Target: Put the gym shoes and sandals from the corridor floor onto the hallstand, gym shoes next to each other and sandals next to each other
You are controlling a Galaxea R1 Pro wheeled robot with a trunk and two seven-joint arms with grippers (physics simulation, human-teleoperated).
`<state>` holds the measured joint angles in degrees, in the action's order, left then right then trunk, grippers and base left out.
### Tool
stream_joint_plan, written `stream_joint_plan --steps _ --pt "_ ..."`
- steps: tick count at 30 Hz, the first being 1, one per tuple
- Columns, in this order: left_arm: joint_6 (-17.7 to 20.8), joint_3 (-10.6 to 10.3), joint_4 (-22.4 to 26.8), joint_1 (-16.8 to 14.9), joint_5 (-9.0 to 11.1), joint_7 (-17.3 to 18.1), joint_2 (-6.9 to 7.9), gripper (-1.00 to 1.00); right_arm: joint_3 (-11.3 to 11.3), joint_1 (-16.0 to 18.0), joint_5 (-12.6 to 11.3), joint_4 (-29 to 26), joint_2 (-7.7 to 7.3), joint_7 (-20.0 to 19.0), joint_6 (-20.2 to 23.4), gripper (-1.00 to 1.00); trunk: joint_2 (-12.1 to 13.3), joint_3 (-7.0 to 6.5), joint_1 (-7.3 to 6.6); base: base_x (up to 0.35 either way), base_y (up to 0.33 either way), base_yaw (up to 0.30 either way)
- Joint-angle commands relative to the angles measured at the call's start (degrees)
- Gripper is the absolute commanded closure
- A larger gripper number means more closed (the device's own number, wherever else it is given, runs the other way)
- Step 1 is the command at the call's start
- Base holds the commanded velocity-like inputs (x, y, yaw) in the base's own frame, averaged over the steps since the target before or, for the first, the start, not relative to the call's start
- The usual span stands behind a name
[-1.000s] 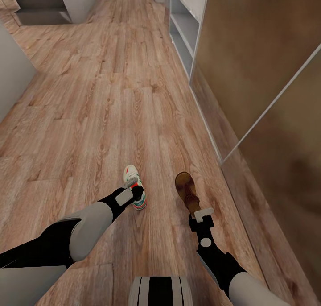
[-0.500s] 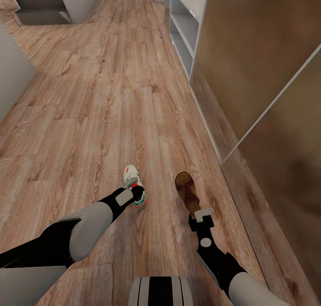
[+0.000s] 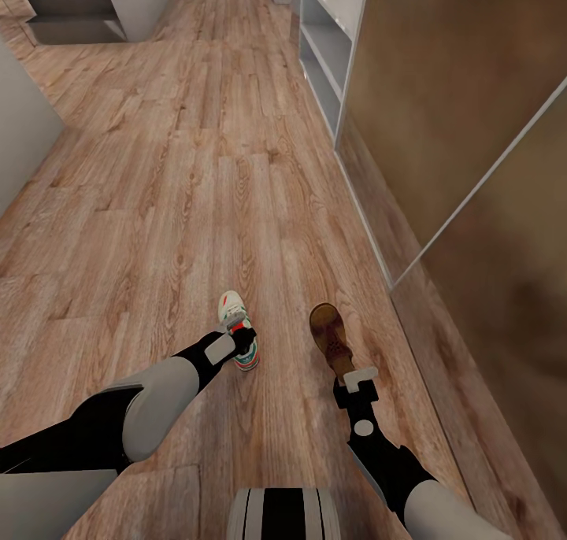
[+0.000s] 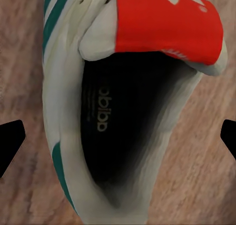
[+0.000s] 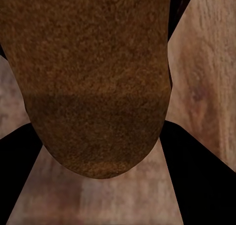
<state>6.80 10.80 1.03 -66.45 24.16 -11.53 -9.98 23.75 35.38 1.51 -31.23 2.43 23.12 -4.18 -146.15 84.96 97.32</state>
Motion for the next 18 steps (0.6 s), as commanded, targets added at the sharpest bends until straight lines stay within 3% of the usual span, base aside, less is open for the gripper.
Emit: stream_joint_plan --steps 1,7,18 --pt "0.3 0.5 0.1 0.0 -0.6 -0.2 -0.02 -1.00 0.2 0.0 0.2 0.1 -0.03 0.4 0.0 1.00 0.0 0.03 -0.01 0.000 0.000 0.000" --pt "0.0 0.5 0.1 1.2 -2.0 -0.2 -0.02 -1.00 0.2 0.0 0.2 0.7 -0.05 0.4 -0.2 1.00 0.0 0.03 -0.01 0.000 0.000 0.000" --pt "-0.1 0.4 0.1 2.6 -2.2 -0.2 -0.02 -1.00 0.2 0.0 0.2 0.9 -0.06 0.3 -0.3 1.00 0.0 0.03 -0.01 0.000 0.000 0.000"
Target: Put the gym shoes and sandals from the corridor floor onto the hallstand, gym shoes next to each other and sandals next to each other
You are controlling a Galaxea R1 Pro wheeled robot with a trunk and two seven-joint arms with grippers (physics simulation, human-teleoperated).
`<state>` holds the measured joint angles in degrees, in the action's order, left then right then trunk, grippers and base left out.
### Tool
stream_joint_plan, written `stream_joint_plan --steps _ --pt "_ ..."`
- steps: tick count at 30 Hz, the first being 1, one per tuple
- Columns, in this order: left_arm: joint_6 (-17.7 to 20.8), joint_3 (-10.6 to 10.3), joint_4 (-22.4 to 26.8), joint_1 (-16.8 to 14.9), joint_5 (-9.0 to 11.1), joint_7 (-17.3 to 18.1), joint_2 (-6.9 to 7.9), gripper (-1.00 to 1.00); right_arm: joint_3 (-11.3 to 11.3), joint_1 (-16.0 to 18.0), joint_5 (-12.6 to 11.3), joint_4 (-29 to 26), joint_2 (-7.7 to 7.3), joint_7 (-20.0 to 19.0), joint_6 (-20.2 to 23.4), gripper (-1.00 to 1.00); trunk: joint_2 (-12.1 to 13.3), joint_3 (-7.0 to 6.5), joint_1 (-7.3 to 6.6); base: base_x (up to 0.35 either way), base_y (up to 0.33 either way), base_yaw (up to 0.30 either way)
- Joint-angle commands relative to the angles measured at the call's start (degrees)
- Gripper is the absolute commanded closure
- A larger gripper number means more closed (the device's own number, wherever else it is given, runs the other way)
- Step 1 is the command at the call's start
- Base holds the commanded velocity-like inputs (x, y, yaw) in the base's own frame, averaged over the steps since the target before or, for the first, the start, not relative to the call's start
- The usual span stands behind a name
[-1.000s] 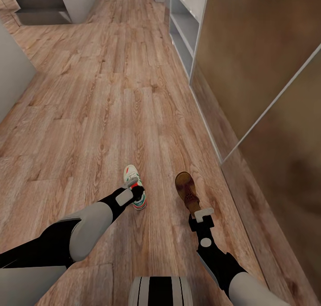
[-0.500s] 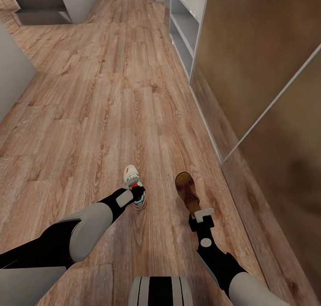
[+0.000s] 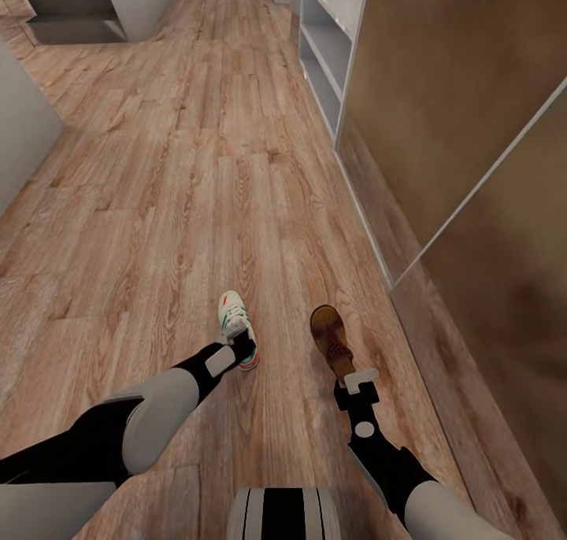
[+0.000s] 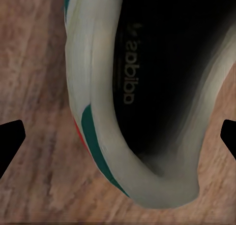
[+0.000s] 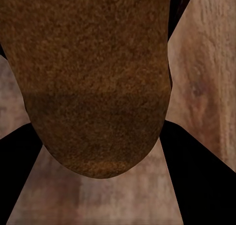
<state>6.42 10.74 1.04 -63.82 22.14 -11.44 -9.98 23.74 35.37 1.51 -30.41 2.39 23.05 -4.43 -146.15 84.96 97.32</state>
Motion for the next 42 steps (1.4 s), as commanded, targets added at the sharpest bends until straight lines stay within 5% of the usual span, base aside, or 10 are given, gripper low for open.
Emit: stream_joint_plan --steps 1,6,21,42 --pt "0.3 0.4 0.1 0.0 -0.2 -0.2 -0.02 -1.00 0.3 0.0 0.2 0.1 -0.02 0.4 0.0 1.00 0.0 0.03 -0.01 0.000 0.000 0.000" --pt "0.3 0.4 0.1 0.1 -0.4 -0.2 -0.02 -1.00 0.3 0.0 0.2 0.1 -0.02 0.4 0.0 1.00 0.0 0.03 -0.01 0.000 0.000 0.000" --pt "0.3 0.3 0.1 0.2 -5.3 3.7 -0.02 -1.00 0.3 0.0 0.2 0.1 -0.02 0.4 -0.1 1.00 0.0 0.03 -0.01 0.000 0.000 0.000" --pt "0.3 0.4 0.1 0.2 -5.5 4.0 -0.02 -1.00 0.3 0.0 0.2 0.1 -0.02 0.4 -0.1 1.00 -0.1 0.70 0.07 0.000 0.000 0.000"
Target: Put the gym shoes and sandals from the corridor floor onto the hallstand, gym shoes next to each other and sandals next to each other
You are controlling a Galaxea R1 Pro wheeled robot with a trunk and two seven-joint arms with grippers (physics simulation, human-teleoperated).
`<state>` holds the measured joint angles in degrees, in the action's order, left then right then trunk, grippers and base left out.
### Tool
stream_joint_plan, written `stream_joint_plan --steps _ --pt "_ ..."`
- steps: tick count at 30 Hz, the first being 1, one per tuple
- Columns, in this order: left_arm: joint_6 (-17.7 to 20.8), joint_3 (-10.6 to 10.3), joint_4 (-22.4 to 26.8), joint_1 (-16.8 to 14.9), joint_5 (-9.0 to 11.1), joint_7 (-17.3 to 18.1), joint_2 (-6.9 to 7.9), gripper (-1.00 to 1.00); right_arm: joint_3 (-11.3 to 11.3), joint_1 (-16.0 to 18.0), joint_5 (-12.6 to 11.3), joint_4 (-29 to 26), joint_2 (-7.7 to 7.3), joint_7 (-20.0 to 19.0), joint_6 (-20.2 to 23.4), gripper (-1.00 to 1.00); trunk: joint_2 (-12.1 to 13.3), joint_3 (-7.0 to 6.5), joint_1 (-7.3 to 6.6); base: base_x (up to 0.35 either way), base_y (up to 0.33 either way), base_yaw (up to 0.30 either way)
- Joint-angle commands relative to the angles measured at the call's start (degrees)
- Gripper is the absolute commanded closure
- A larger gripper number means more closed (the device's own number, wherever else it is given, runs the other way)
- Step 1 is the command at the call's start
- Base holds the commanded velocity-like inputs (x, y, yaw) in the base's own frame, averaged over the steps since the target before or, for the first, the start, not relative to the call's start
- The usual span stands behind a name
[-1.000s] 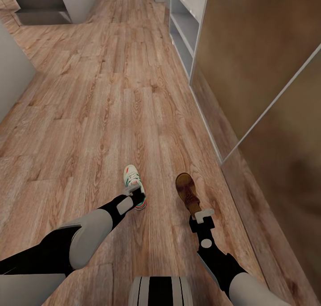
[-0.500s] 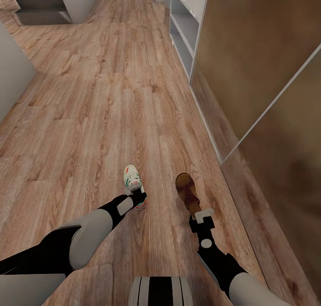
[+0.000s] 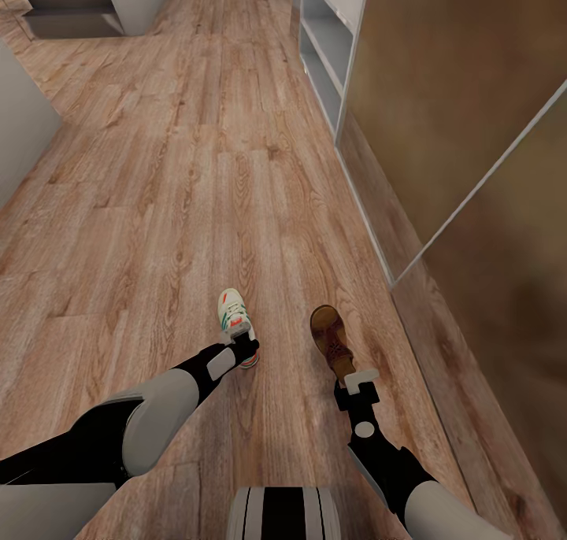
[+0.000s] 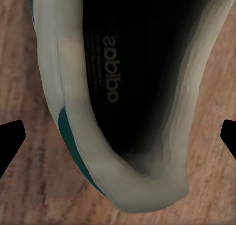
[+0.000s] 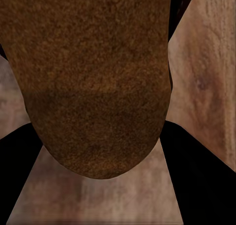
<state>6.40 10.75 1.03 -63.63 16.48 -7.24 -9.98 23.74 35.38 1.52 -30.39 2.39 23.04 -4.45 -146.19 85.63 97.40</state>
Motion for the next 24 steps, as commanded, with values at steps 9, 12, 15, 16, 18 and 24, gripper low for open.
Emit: stream_joint_plan --steps 9,12,15,16,18,24 --pt "0.3 0.3 0.1 0.0 0.1 -0.2 -0.02 -1.00 0.3 0.0 0.2 0.1 -0.02 0.4 0.0 1.00 0.0 0.03 -0.01 0.000 0.000 0.000" --pt "0.3 0.3 0.1 0.0 0.1 -0.2 -0.02 -1.00 0.3 0.0 0.2 0.1 -0.02 0.4 0.0 1.00 -0.1 0.70 0.07 0.000 0.000 0.000" --pt "0.3 0.3 0.1 0.0 0.1 -0.2 -0.02 -1.00 0.3 0.0 0.2 0.1 -0.02 0.4 0.0 1.00 -0.1 1.14 0.12 0.000 0.000 0.000" --pt "0.3 0.3 0.1 0.0 0.1 -0.2 -0.02 -1.00 0.3 0.0 0.2 0.1 -0.02 0.4 0.0 1.00 -0.1 1.14 0.12 0.000 0.000 0.000" --pt "0.3 0.3 0.1 0.0 0.1 -0.2 -0.02 -1.00 0.3 0.0 0.2 0.1 -0.02 0.4 0.0 1.00 -0.1 1.14 0.12 0.000 0.000 0.000" --pt "0.3 0.3 0.1 0.0 0.1 -0.2 -0.02 -1.00 0.3 0.0 0.2 0.1 -0.02 0.4 0.0 1.00 -0.1 1.14 0.12 0.000 0.000 0.000"
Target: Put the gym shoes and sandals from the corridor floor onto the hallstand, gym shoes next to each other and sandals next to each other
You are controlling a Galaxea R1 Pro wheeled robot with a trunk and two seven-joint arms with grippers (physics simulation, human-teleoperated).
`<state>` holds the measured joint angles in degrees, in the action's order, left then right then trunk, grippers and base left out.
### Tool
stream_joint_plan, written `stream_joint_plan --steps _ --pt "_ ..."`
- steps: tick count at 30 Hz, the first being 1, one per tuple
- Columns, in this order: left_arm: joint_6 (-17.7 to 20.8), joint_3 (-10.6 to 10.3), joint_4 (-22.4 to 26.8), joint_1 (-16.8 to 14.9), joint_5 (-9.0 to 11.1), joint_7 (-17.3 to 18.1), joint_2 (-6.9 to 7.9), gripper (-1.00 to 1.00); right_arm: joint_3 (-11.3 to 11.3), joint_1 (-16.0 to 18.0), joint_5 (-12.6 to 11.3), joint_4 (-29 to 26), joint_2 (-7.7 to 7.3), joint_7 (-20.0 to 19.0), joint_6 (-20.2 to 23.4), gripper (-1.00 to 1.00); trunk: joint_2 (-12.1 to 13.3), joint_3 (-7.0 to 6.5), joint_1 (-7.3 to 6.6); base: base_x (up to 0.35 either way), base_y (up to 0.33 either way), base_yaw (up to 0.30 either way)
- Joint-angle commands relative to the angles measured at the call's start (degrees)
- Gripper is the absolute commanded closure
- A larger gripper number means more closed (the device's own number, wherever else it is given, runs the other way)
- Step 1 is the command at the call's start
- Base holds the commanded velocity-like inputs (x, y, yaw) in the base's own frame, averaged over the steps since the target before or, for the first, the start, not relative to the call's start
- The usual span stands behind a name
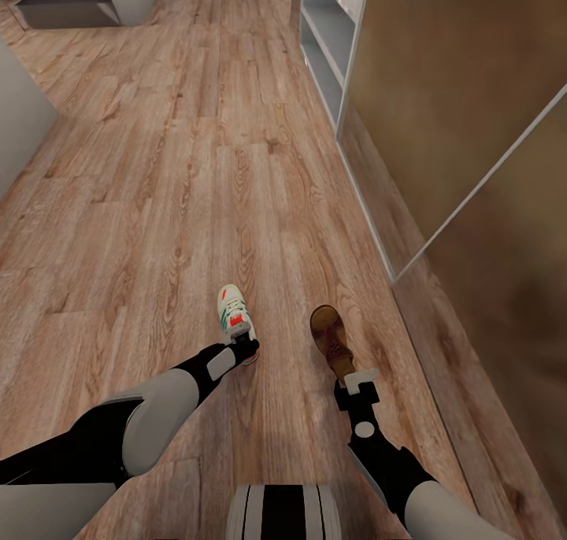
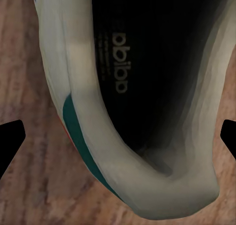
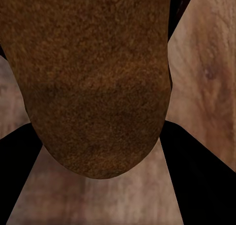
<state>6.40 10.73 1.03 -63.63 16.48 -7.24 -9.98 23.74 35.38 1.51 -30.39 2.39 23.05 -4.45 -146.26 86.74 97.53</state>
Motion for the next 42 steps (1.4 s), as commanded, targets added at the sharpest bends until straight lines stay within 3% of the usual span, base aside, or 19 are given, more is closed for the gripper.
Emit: stream_joint_plan --steps 1,11,12,33,42 --pt "0.3 0.3 0.1 0.0 0.1 -0.2 -0.02 -1.00 0.3 0.0 0.2 0.1 -0.02 0.4 0.0 1.00 0.0 0.03 -0.01 0.000 0.000 0.000" --pt "0.3 0.3 0.1 0.0 0.1 -0.2 -0.02 -1.00 0.3 0.0 0.2 0.1 -0.02 0.4 0.0 1.00 0.0 0.03 -0.01 0.000 0.000 0.000" --pt "0.3 0.3 0.1 0.0 0.1 -0.2 -0.02 1.00 0.3 0.0 0.2 0.1 -0.02 0.4 0.0 1.00 0.0 0.03 -0.01 0.000 0.000 0.000" --pt "0.2 0.3 0.1 0.0 0.1 -0.2 -0.02 1.00 0.3 0.0 0.1 0.1 -0.02 0.3 0.0 1.00 0.0 0.03 -0.01 0.000 0.000 0.000" --pt "-3.4 0.0 0.7 0.0 -0.1 -0.2 -0.02 1.00 0.4 0.0 0.0 0.1 0.06 0.2 -0.4 1.00 0.0 0.03 -0.01 0.000 0.000 0.000"
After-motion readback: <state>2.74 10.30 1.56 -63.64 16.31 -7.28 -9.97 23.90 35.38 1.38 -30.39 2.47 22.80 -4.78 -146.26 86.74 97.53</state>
